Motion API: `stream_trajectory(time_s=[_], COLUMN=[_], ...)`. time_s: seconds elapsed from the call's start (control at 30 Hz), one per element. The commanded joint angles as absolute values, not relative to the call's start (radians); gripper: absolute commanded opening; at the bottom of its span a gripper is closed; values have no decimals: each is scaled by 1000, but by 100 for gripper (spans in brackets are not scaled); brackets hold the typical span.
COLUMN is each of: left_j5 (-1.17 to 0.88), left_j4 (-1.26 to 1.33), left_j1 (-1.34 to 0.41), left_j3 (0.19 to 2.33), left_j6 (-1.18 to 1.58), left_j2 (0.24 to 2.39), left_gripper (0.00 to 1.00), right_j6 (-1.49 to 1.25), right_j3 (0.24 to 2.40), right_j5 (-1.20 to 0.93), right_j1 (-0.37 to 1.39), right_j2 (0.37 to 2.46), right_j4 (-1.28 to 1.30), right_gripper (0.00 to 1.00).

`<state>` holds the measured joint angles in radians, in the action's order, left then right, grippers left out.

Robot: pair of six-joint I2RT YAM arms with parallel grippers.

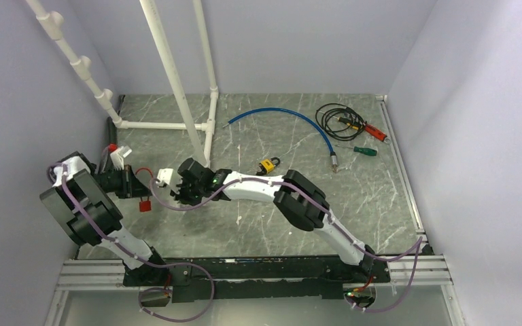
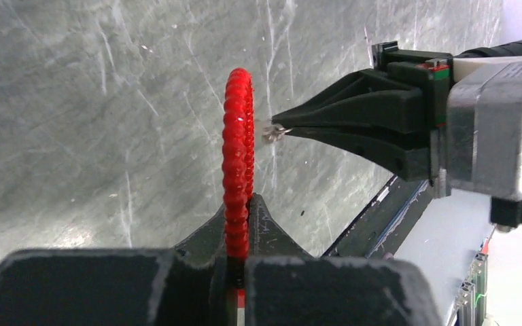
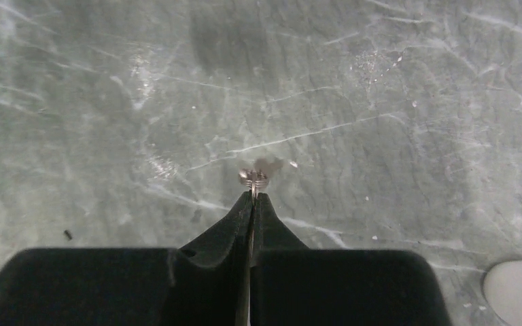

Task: Lock with the key
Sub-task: Place the lock at the center of the board.

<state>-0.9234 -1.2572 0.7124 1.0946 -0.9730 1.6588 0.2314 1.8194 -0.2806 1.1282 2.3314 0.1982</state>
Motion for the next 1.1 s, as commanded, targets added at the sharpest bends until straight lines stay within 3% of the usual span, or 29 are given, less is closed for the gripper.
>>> stream_trajectory(time_s=[0.0,0.27,0.37,0.8,1.0,1.07], left_j5=[-913,-846,-825,-773,-741,-728], left_j4=[-1139,-983,-975,-973,-986,-980], left_j1=[658,544,527,515,535,536], left_j3=[1038,1020,1043,1063,1128,1140], left_j6=[-894,-733,-705,-639,-610,-613], left_j2=[1649,1698,1744,1670,1557,1511], left_gripper=[6,9,15,65,98,99], right_j6=[227,237,242,230,241,251], right_j3=[1901,1912,1925,1937,1873,1837], right_j5=[-221,-206,-216,-259,-270,-286], right_j1=[1144,1144,1144,1144,1141,1140], right_j2=[2376,2404,2414,2338,2218,2166], right_j4=[187,169,179,230,252,258], right_gripper=[3,7,10,41,63,70])
